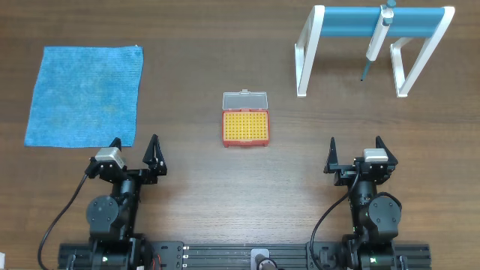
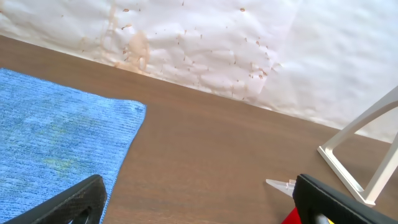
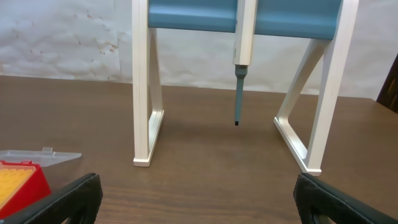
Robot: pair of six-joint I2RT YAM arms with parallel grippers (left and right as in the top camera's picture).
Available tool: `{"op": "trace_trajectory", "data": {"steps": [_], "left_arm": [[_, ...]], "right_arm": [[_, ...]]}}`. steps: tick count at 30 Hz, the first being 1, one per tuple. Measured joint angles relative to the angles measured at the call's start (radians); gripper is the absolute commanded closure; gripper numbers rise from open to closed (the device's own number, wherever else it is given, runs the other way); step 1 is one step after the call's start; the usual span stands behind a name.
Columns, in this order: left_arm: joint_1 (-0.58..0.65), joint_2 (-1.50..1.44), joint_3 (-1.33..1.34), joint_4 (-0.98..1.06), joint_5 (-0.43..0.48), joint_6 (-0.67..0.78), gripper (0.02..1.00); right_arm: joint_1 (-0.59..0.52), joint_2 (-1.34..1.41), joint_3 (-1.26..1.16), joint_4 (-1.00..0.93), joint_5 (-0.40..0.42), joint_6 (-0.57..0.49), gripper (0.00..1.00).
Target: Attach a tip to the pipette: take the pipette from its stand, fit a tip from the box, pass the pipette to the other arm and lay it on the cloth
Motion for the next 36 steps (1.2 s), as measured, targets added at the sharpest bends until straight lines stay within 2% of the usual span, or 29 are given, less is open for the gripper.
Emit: {"op": "trace_trajectory", "data": {"steps": [15, 19, 21, 26, 28, 36], "left_arm": [[0.000, 0.000, 0.000, 0.000, 0.000, 0.000, 0.049], [0.000, -0.001, 0.000, 0.000, 0.000, 0.000, 0.049], [0.000, -0.003, 0.000, 0.000, 0.000, 0.000, 0.049], [0.000, -0.003, 0.000, 0.000, 0.000, 0.000, 0.047], [0.000, -0.003, 0.000, 0.000, 0.000, 0.000, 0.049], [0.000, -0.003, 0.000, 0.000, 0.000, 0.000, 0.047]], "right_arm": [[0.002, 0.048, 0.015, 0.048, 0.000, 0.000, 0.003], [0.002, 0.378, 0.222, 0.091, 0.007, 0.000, 0.003], [-0.014, 0.591, 0.327, 0.183, 0.008, 0.000, 0.003], [-0.124, 1.106, 0.461, 0.558, 0.009, 0.000, 0.003], [-0.135, 1.268, 0.533, 0.584, 0.012, 0.000, 0.001], [-0.148, 1.527, 0.745, 0.595, 0.012, 0.000, 0.003]]}}
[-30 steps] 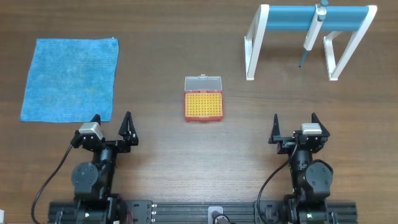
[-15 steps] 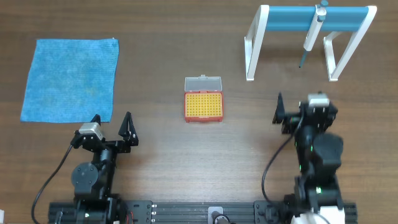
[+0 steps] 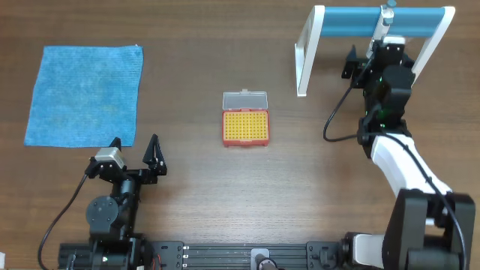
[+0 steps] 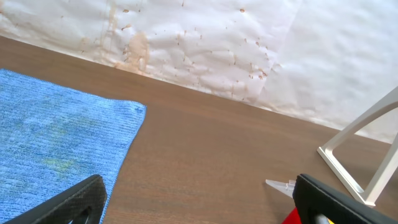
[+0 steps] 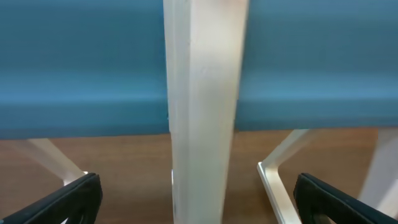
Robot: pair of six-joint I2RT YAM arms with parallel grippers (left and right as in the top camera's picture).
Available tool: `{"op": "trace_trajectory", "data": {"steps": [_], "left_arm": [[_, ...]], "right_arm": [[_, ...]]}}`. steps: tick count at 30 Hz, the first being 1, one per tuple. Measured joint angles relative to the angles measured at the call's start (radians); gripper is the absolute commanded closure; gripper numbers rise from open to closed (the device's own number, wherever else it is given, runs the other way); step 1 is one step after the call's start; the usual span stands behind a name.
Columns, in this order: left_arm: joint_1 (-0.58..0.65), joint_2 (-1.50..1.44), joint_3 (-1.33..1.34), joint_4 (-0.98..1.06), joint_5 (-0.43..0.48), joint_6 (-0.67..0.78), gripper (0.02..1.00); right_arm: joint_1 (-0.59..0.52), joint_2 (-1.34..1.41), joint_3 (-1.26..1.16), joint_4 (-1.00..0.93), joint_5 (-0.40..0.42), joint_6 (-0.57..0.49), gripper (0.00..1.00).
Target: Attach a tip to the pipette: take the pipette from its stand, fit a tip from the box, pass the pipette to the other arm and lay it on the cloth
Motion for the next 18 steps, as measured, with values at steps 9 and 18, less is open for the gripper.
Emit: {"op": "trace_trajectory", "data": {"steps": [9, 18], "left_arm": [[0.000, 0.000, 0.000, 0.000, 0.000, 0.000, 0.049], [0.000, 0.000, 0.000, 0.000, 0.000, 0.000, 0.049]], "right_arm": [[-0.011, 0.064, 0.016, 0.103, 0.000, 0.000, 0.003], [-0.013, 0.102, 0.016, 0.108, 0.000, 0.000, 0.003]]}}
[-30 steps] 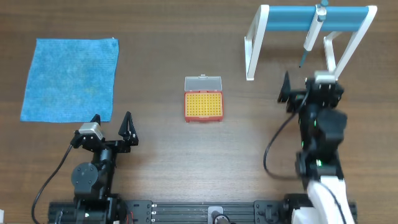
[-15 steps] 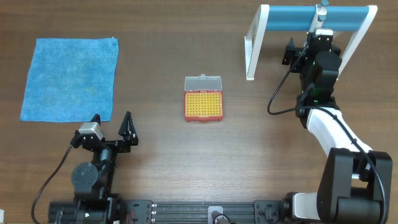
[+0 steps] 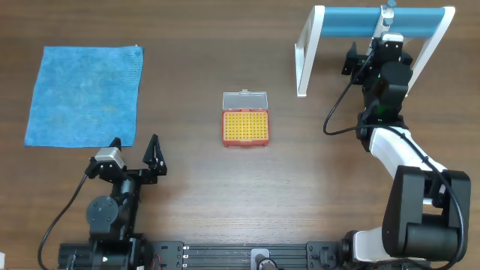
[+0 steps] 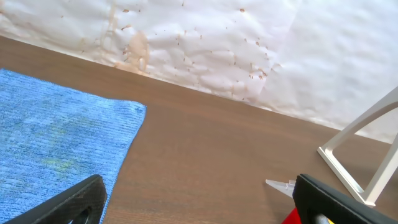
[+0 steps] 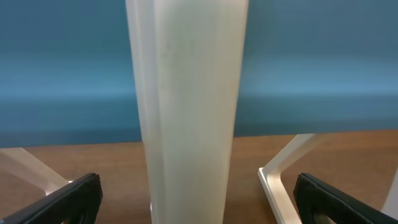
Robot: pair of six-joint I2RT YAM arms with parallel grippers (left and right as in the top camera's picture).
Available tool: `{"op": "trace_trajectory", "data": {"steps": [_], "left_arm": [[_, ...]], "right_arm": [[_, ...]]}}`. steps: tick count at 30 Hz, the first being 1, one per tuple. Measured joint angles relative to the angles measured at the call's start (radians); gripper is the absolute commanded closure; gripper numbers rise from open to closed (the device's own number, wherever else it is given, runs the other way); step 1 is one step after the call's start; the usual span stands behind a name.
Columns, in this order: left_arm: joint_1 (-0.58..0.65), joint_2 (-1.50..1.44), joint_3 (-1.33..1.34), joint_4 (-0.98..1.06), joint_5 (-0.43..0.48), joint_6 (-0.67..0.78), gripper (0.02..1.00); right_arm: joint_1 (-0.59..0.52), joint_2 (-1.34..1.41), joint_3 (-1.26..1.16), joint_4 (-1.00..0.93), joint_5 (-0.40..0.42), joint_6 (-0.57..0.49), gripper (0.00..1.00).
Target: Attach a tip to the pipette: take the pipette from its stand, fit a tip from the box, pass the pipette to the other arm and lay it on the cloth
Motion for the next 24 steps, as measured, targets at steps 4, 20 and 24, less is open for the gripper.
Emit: {"op": "trace_trajectory", "data": {"steps": [4, 20, 24], "left_arm": [[0.000, 0.000, 0.000, 0.000, 0.000, 0.000, 0.047], [0.000, 0.000, 0.000, 0.000, 0.000, 0.000, 0.049], [0.000, 0.000, 0.000, 0.000, 0.000, 0.000, 0.047]], "right_arm": [[0.000, 0.011, 0.001, 0.027, 0.000, 0.000, 0.007], [0.000, 0.011, 0.001, 0.043, 0.000, -0.004, 0.919], [0.000, 0.009, 0.001, 0.042, 0.000, -0.004, 0.919]]}}
